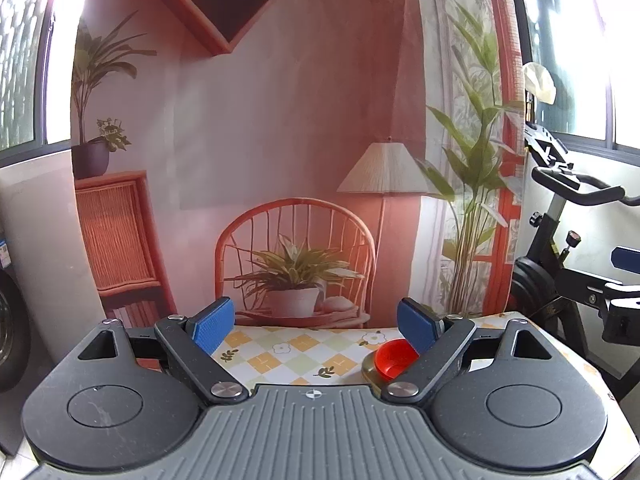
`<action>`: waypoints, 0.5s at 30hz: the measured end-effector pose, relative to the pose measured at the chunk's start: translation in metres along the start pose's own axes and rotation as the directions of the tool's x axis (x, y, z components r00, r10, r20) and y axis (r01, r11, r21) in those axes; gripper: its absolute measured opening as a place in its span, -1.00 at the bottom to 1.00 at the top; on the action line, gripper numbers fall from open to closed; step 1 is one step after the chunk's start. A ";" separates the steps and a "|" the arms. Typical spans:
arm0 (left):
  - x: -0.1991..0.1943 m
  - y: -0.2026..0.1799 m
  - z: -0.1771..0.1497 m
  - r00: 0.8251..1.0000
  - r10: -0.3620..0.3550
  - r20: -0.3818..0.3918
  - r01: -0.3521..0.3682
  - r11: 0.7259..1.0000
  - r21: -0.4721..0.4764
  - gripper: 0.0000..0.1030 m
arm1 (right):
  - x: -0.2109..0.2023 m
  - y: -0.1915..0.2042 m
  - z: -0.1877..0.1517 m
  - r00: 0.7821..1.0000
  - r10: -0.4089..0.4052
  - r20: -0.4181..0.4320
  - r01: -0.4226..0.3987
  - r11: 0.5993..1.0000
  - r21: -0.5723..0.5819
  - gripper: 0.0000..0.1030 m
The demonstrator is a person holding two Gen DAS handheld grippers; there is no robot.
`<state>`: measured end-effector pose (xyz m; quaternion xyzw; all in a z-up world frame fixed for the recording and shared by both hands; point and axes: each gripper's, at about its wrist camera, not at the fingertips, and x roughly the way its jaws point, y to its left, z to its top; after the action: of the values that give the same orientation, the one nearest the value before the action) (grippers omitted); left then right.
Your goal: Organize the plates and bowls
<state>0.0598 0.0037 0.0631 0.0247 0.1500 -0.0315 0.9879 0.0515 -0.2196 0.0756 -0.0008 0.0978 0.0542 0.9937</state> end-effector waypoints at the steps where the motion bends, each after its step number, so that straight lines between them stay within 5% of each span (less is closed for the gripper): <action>1: -0.004 -0.001 0.000 1.000 -0.001 0.002 0.001 1.000 0.002 0.74 | -0.005 0.000 0.002 1.000 0.000 0.011 0.000 1.000 0.009 0.99; 15: -0.041 -0.004 -0.014 0.999 -0.006 0.038 0.006 1.000 -0.003 0.74 | -0.040 0.006 -0.002 1.000 -0.008 0.023 0.007 0.999 0.047 0.99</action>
<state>0.0161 0.0029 0.0619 0.0221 0.1315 -0.0348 0.9905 0.0109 -0.2181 0.0815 0.0227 0.0872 0.0484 0.9948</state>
